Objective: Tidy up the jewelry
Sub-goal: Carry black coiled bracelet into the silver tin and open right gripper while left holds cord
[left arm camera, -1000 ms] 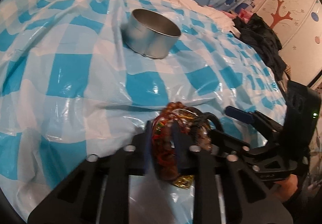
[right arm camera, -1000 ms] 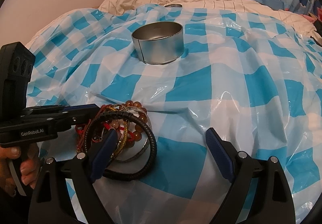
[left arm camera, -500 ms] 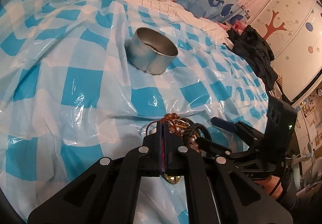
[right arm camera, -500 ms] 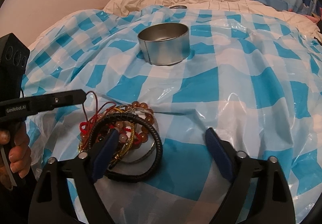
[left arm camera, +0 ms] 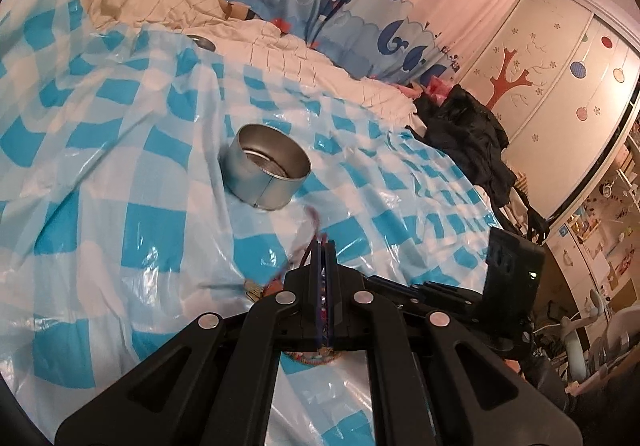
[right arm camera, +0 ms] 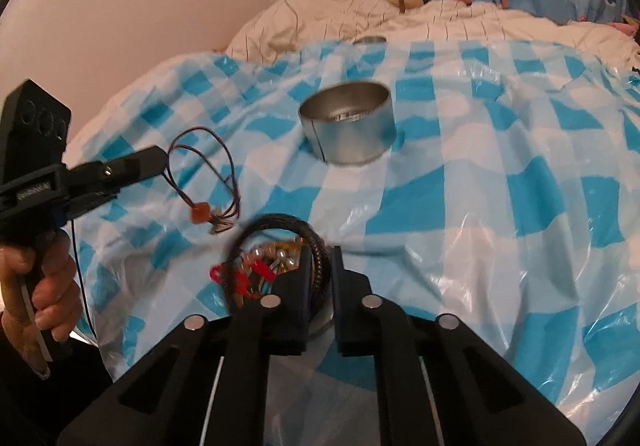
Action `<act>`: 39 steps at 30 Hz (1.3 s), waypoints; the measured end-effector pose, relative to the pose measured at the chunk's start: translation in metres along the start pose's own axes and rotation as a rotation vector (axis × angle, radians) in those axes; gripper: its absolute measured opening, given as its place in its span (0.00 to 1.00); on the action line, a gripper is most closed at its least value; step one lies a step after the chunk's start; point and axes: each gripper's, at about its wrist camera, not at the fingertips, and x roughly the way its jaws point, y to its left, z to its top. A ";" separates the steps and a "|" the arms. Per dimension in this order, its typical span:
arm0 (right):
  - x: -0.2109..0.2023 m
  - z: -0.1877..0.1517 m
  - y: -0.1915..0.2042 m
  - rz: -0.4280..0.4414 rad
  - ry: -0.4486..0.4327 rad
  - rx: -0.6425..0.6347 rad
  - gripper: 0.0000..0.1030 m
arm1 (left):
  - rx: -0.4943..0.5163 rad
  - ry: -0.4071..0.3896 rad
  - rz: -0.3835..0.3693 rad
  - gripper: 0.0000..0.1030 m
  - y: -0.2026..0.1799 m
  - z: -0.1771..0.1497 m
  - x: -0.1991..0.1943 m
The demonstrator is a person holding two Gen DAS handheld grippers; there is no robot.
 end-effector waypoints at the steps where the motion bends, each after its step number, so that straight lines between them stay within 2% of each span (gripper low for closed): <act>1: -0.003 0.002 -0.001 0.001 -0.018 0.004 0.10 | 0.001 -0.003 0.001 0.01 0.000 0.001 0.000; 9: -0.018 0.022 -0.017 0.003 -0.161 0.078 0.10 | 0.003 -0.025 0.008 0.01 -0.015 0.024 0.023; 14: -0.011 0.051 -0.023 -0.051 -0.234 0.078 0.10 | -0.017 -0.045 0.031 0.01 -0.017 0.043 0.045; 25: 0.017 0.089 -0.031 -0.165 -0.283 0.041 0.10 | -0.038 -0.095 0.046 0.01 -0.010 0.083 0.087; 28: 0.033 0.101 -0.027 -0.184 -0.273 0.016 0.10 | -0.071 -0.084 0.095 0.01 0.002 0.090 0.099; 30: 0.053 0.108 -0.023 -0.180 -0.230 -0.007 0.11 | -0.121 -0.038 0.107 0.02 0.016 0.090 0.109; 33: 0.073 0.113 -0.018 -0.184 -0.190 -0.043 0.14 | -0.149 -0.017 0.138 0.03 0.026 0.087 0.109; 34: 0.076 0.113 -0.018 -0.186 -0.177 -0.045 0.14 | -0.145 -0.018 0.141 0.05 0.026 0.087 0.106; 36: 0.075 0.111 -0.019 -0.194 -0.166 -0.041 0.15 | -0.141 -0.024 0.151 0.17 0.025 0.085 0.099; 39: 0.064 0.106 -0.023 -0.199 -0.148 -0.037 0.18 | -0.158 -0.024 0.151 0.25 0.027 0.080 0.091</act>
